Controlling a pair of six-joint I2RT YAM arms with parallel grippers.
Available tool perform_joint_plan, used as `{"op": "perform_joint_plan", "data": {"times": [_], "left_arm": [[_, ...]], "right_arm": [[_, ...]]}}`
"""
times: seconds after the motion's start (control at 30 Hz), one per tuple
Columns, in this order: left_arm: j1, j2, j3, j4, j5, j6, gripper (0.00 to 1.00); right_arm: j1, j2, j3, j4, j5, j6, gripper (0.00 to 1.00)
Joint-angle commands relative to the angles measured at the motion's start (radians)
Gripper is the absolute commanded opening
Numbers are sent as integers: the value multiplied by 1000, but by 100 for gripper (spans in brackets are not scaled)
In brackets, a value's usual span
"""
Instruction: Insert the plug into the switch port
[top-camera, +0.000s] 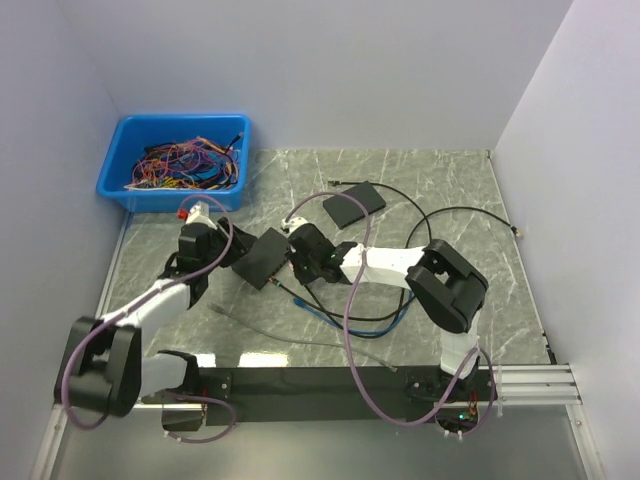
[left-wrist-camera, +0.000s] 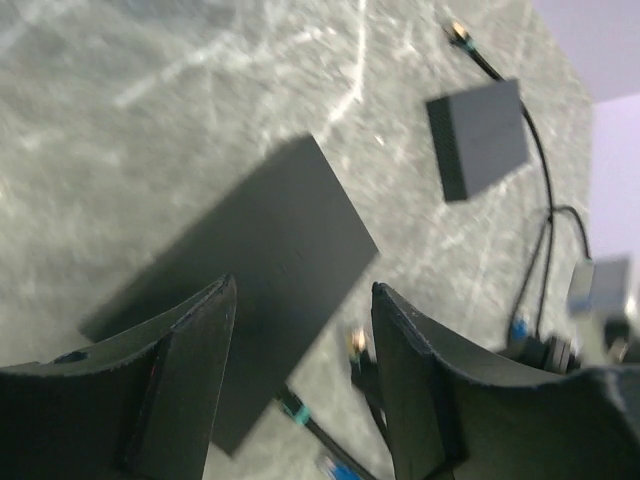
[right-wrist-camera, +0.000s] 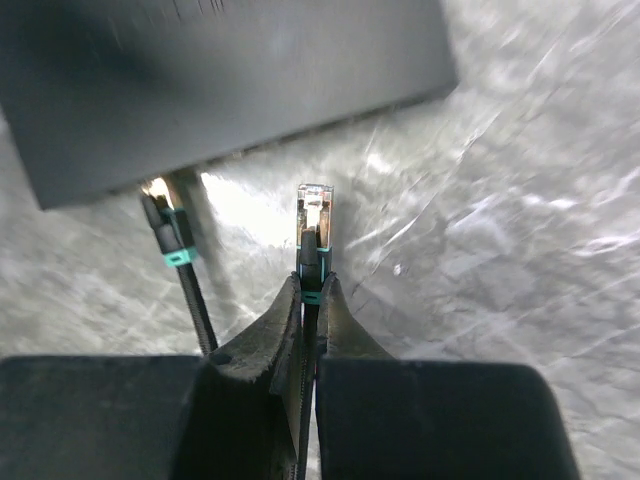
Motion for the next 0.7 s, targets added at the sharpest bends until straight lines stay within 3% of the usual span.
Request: {"op": "perform_joint_plan", "data": {"times": [0.0, 0.43, 0.67], "left_arm": [[40, 67, 79, 116, 28, 59, 62], [77, 421, 157, 310, 158, 70, 58], [79, 483, 159, 364, 204, 78, 55]], "right_arm": [[-3, 12, 56, -24, -21, 12, 0], [-1, 50, 93, -18, -63, 5, 0], [-1, 86, 131, -25, -70, 5, 0]]}}
